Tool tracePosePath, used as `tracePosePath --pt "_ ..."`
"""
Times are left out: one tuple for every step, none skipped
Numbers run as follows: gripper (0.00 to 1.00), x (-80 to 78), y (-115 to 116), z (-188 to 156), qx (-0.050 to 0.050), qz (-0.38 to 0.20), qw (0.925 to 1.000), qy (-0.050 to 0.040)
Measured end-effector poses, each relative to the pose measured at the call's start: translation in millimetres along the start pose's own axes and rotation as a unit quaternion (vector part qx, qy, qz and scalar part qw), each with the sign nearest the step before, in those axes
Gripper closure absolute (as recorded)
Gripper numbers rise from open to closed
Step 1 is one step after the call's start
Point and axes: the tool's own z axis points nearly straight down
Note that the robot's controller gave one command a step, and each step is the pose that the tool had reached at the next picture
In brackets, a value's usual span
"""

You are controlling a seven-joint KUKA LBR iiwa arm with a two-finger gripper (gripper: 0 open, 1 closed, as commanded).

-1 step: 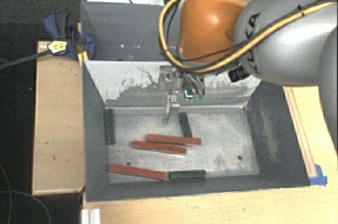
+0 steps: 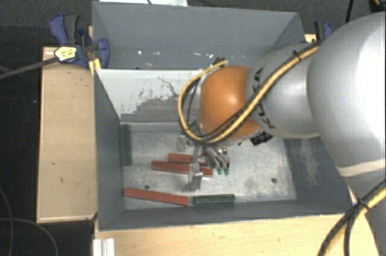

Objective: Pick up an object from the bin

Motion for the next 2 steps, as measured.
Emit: tracePosePath --pt "1.00 -3.2 0.6 -4.4 -0.001 0.003 1.0000 -0.0047" --pt "1.00 -15.7 17.4 -156.3 -0.001 -0.003 0.9999 -0.0096"
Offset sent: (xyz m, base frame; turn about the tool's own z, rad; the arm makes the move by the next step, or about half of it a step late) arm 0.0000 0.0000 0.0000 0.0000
